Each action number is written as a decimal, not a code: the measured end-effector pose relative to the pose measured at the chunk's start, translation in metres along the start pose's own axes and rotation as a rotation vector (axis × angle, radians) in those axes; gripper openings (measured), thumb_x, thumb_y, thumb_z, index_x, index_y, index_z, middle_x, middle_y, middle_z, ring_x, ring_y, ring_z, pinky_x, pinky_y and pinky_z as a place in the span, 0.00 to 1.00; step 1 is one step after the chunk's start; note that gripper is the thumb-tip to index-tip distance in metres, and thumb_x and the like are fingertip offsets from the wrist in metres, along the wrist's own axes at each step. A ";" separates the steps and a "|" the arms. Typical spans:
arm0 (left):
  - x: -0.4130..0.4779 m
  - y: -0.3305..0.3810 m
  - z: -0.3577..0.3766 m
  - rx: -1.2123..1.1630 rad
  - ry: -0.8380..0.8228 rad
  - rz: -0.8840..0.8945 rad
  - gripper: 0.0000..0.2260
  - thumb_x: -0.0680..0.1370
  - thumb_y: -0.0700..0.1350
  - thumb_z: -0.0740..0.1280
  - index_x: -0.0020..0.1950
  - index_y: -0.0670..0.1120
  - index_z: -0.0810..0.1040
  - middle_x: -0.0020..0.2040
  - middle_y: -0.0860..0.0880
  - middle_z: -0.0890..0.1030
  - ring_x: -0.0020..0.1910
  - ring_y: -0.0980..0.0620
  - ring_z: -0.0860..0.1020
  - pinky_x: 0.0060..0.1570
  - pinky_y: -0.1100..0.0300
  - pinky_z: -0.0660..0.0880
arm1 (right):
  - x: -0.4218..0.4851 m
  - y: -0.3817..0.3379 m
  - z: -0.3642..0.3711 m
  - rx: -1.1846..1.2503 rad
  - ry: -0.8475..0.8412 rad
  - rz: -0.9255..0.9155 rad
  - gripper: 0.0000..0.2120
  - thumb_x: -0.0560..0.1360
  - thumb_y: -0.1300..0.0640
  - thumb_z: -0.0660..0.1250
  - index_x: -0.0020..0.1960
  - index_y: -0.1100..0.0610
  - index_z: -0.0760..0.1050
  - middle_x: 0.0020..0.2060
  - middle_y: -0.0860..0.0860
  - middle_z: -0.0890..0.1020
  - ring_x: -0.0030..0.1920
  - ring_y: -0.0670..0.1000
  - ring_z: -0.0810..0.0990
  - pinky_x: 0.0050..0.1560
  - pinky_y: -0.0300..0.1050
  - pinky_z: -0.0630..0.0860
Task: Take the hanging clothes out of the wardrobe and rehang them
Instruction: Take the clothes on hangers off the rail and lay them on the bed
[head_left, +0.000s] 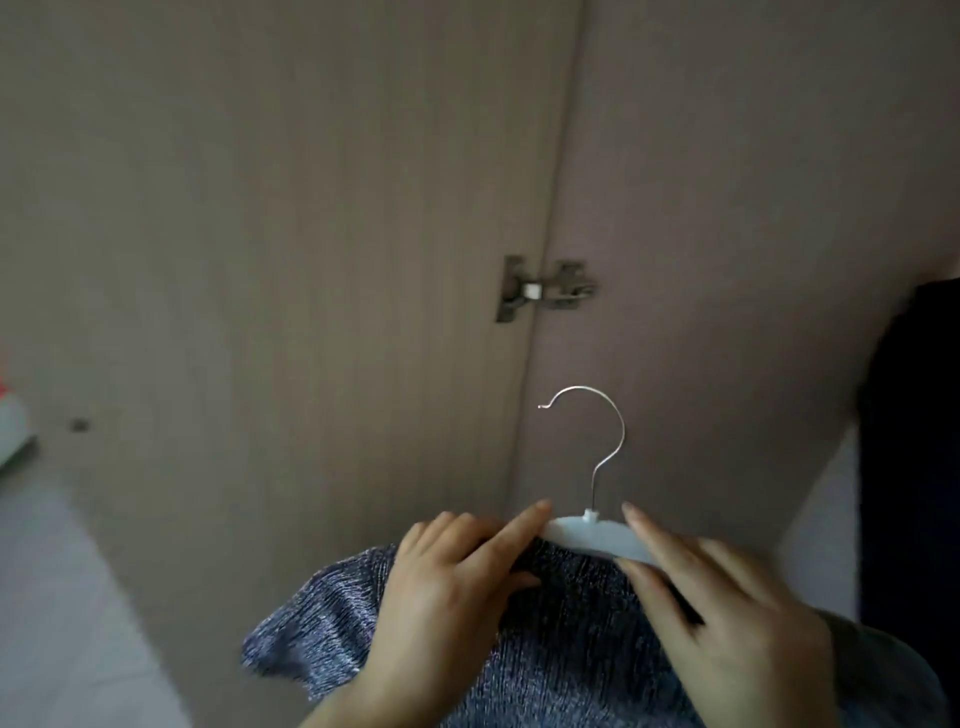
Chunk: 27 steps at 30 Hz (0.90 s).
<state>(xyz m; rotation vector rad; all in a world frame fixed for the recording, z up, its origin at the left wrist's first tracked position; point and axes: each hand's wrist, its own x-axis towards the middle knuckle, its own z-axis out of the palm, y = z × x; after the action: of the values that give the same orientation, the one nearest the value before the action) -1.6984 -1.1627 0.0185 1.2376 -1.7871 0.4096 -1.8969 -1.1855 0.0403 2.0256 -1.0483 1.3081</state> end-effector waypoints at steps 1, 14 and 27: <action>-0.008 -0.011 -0.014 0.035 0.001 -0.021 0.17 0.77 0.57 0.57 0.65 0.55 0.69 0.43 0.58 0.68 0.38 0.56 0.67 0.38 0.63 0.64 | 0.002 -0.016 0.010 0.033 0.010 -0.023 0.11 0.74 0.48 0.65 0.54 0.49 0.80 0.35 0.48 0.83 0.38 0.48 0.74 0.41 0.44 0.70; -0.094 -0.148 -0.216 0.399 0.107 -0.182 0.18 0.79 0.53 0.59 0.68 0.57 0.65 0.48 0.58 0.73 0.44 0.57 0.73 0.44 0.62 0.67 | 0.051 -0.246 0.103 0.481 -0.017 -0.217 0.13 0.75 0.47 0.65 0.55 0.49 0.80 0.39 0.47 0.84 0.37 0.49 0.79 0.43 0.45 0.71; -0.184 -0.327 -0.416 0.612 0.199 -0.404 0.17 0.74 0.51 0.63 0.63 0.56 0.71 0.47 0.59 0.74 0.43 0.56 0.74 0.45 0.57 0.69 | 0.089 -0.532 0.216 0.865 -0.137 -0.296 0.17 0.73 0.47 0.65 0.57 0.54 0.80 0.35 0.49 0.83 0.29 0.46 0.77 0.28 0.38 0.76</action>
<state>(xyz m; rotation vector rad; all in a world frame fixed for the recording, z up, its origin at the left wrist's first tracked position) -1.1957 -0.9167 0.0267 1.8598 -1.2293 0.8458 -1.3273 -1.0715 0.0294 2.7737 -0.1761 1.6337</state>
